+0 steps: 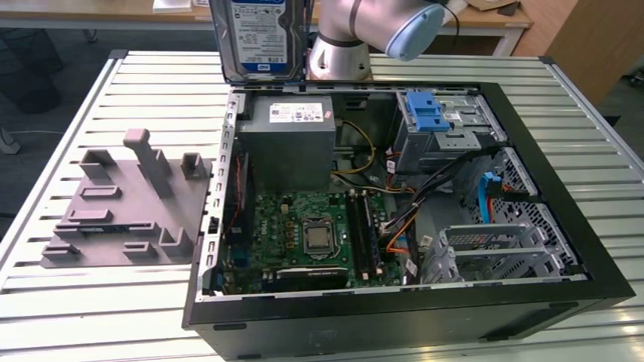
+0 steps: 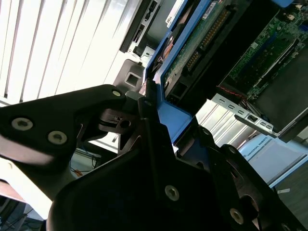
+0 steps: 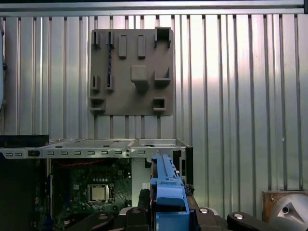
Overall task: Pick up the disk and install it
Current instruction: 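Pick up the disk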
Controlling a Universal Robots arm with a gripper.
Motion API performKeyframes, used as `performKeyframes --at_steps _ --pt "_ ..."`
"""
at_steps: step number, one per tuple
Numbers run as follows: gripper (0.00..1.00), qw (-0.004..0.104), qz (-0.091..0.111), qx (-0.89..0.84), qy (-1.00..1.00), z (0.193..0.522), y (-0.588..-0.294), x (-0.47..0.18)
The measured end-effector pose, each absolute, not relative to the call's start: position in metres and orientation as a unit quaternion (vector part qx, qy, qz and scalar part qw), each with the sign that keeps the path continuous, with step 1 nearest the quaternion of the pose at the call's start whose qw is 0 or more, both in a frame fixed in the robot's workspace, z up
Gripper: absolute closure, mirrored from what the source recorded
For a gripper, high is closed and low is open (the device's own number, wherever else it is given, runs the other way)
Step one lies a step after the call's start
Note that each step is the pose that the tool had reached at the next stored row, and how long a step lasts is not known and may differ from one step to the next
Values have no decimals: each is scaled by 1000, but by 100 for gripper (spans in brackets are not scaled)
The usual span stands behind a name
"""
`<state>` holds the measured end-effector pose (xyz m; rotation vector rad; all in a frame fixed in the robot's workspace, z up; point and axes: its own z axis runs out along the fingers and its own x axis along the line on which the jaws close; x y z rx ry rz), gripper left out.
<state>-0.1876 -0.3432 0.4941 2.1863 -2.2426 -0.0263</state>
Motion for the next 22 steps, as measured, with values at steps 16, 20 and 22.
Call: performKeyframes --at_steps 16,20,22 --pt "64 5 -8 698 -716 494 -343 -176" --pt "64 5 -8 698 -716 494 -343 -171" --pt "64 5 -8 698 -716 494 -343 -169"
